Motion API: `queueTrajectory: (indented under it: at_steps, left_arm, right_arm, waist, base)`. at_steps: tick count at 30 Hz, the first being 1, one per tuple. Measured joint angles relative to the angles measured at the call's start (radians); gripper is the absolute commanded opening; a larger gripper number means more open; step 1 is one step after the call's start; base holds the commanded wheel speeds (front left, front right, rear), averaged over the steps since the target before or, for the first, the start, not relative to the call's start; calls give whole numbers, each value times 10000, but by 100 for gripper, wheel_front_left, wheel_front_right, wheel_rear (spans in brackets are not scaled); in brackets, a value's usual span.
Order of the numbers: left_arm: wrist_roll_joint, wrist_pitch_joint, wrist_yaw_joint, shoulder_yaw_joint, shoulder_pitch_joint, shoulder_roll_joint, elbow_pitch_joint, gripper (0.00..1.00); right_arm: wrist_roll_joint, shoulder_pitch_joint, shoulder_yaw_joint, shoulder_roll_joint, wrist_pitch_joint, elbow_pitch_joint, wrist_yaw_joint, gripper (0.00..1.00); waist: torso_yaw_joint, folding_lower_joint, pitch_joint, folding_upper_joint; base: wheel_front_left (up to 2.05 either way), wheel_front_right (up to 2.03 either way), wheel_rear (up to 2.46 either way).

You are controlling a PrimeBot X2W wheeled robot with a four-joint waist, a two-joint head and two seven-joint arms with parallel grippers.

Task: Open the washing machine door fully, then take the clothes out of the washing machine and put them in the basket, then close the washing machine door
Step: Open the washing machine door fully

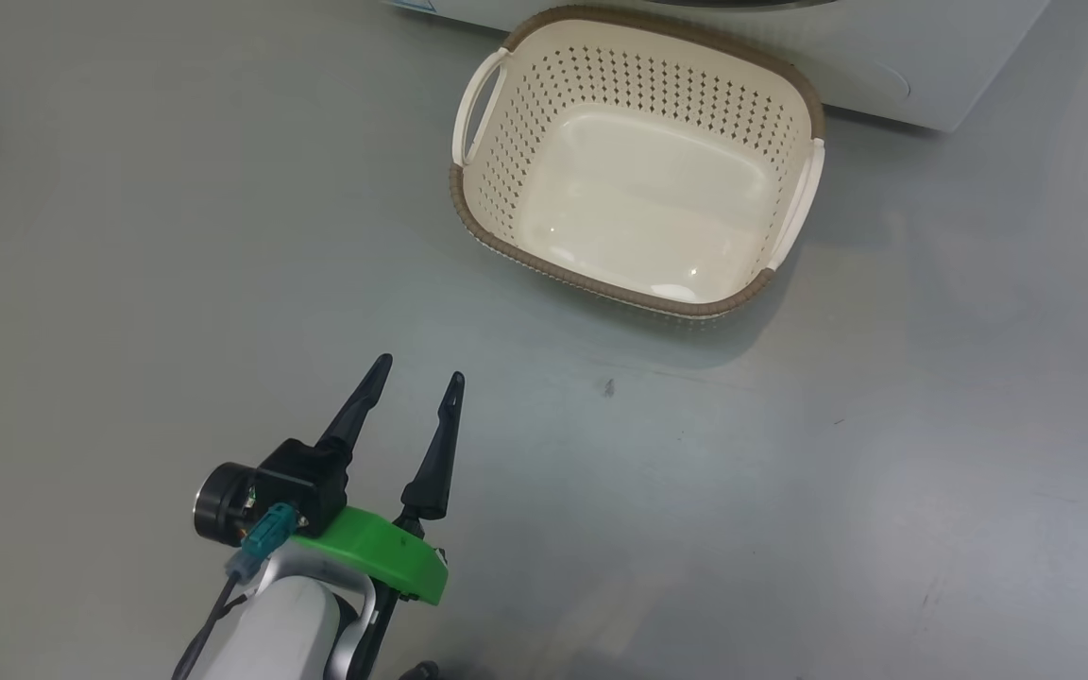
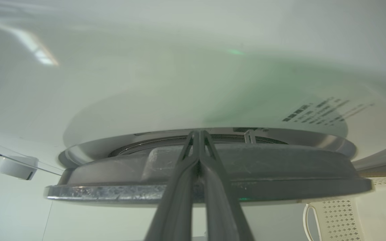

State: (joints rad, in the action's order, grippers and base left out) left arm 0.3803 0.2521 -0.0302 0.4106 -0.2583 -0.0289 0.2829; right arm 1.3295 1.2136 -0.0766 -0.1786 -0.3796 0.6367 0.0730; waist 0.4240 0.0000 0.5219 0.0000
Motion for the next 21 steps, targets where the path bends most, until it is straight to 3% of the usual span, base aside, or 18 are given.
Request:
queueTrajectory:
  at_steps: [21]
  left_arm:
    - [157, 0, 117, 107, -117, 10, -52, 100]
  right_arm:
    - [286, 545, 159, -447, -1287, 909, 151, 0]
  waist:
    - [323, 0, 108, 0]
  base:
    - [0, 0, 0]
